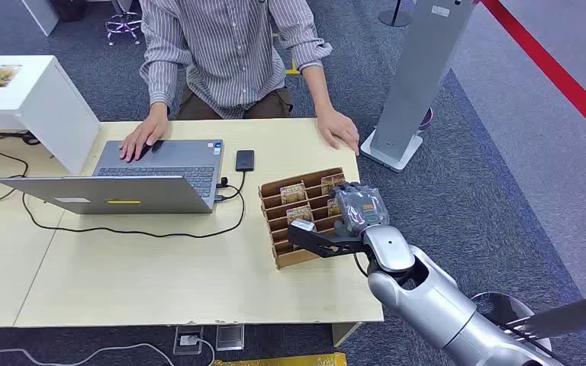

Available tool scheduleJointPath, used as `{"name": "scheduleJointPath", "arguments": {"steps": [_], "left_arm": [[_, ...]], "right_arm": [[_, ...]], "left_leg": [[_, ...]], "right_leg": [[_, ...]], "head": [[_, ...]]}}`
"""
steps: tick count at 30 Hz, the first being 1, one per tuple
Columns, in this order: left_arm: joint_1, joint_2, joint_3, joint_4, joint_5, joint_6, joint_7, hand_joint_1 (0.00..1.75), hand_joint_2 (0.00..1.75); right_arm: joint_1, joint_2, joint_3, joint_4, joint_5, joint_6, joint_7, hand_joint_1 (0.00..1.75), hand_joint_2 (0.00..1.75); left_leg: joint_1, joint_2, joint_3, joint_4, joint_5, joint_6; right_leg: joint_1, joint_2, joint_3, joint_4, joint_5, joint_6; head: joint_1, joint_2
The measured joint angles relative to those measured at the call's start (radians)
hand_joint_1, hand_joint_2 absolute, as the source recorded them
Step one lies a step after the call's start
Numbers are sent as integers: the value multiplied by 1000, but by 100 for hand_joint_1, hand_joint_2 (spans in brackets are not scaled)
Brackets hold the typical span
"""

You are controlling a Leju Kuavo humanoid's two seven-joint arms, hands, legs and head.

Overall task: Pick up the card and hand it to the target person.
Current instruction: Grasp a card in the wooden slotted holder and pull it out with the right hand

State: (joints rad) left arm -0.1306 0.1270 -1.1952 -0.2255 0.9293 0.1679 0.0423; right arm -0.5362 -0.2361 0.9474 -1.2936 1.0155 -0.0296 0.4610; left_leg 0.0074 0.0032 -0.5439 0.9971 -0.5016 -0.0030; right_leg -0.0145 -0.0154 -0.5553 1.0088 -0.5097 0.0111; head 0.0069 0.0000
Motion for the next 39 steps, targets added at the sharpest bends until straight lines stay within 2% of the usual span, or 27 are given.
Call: {"name": "scheduleJointPath", "arguments": {"steps": [6,8,10,12,24,28,39], "left_arm": [[0,0,0,0,0,0,0,0,0],[0,0,0,0,0,0,0,0,0],[0,0,0,0,0,0,0,0,0],[0,0,0,0,0,0,0,0,0],[0,0,0,0,0,2,2,0,0],[0,0,-1,0,-2,1,-1,0,175],[5,0,-1,0,8,4,-16,0,175]], "right_arm": [[0,0,3,5,-8,-1,2,75,175],[-1,0,4,6,-10,-1,3,93,175],[-1,0,5,7,-10,-1,3,120,175],[-1,0,6,8,-11,-1,3,132,175],[-7,0,6,9,-19,-9,5,133,175],[-9,0,7,11,-19,-14,5,134,175],[-11,0,8,13,-13,-25,0,134,175]], "left_leg": [[0,0,0,0,0,0],[0,0,0,0,0,0],[0,0,0,0,0,0],[0,0,0,0,0,0],[0,0,0,0,0,0],[0,0,0,0,0,0],[0,0,0,0,0,0]], "right_leg": [[0,0,0,0,0,0],[0,0,0,0,0,0],[0,0,0,0,0,0],[0,0,0,0,0,0],[0,0,0,0,0,0],[0,0,0,0,0,0],[0,0,0,0,0,0]], "head": [[0,0],[0,0],[0,0],[0,0],[0,0],[0,0],[0,0]]}}
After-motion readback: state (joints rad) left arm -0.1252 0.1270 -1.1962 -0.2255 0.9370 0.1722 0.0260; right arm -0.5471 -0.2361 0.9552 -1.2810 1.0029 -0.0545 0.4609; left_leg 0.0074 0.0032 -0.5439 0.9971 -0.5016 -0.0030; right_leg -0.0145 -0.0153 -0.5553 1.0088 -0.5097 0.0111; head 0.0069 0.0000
